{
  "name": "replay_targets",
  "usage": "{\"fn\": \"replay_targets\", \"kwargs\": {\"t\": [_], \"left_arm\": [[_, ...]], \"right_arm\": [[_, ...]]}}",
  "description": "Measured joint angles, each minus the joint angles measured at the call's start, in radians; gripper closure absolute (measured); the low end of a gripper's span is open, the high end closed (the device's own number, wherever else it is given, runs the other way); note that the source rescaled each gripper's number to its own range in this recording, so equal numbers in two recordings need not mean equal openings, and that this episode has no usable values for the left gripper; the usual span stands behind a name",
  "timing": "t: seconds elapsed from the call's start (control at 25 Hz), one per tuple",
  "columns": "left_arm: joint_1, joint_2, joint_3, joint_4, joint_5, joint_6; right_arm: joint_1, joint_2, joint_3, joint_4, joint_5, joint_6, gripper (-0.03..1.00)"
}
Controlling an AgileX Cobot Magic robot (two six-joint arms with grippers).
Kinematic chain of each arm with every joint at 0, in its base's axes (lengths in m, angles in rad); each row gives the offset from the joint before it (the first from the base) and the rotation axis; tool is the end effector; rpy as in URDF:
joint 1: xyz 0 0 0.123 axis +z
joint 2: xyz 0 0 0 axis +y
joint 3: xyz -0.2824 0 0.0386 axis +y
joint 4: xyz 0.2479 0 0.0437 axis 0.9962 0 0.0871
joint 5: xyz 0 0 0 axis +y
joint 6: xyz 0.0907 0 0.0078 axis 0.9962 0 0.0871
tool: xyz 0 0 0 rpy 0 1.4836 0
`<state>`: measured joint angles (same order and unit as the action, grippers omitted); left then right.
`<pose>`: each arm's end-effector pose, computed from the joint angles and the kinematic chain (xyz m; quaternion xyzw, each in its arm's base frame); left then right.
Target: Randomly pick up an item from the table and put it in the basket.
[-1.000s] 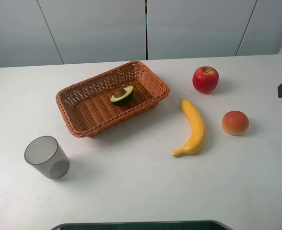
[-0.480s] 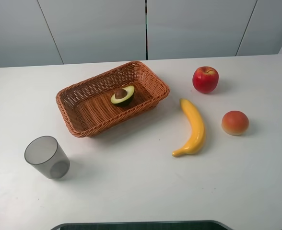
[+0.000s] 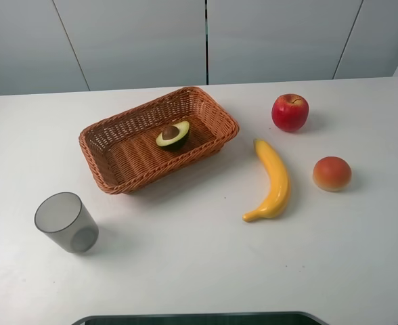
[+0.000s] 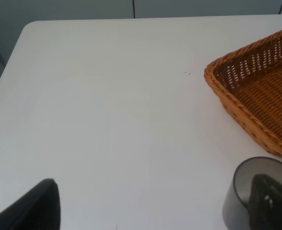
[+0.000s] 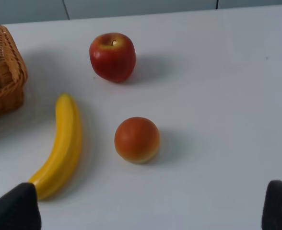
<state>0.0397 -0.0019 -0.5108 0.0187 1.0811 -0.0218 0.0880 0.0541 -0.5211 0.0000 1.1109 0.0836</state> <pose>-0.0073 0.0012 0.2785 -0.0268 0.8548 0.0140 0.5181 -0.0010 -0.0001 0.2792 -0.0019 0.8742 0.0416 0.4838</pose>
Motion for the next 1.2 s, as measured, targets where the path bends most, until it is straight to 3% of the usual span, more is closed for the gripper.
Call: {"fn": "replay_targets", "kwargs": {"t": [0.88, 1.2], "left_arm": [[0.000, 0.000, 0.000, 0.000, 0.000, 0.000], [0.000, 0.000, 0.000, 0.000, 0.000, 0.000]], "right_arm": [[0.000, -0.055, 0.009, -0.007, -0.012, -0.017, -0.03], [-0.040, -0.055, 0.009, -0.007, -0.012, -0.035, -0.03]]}}
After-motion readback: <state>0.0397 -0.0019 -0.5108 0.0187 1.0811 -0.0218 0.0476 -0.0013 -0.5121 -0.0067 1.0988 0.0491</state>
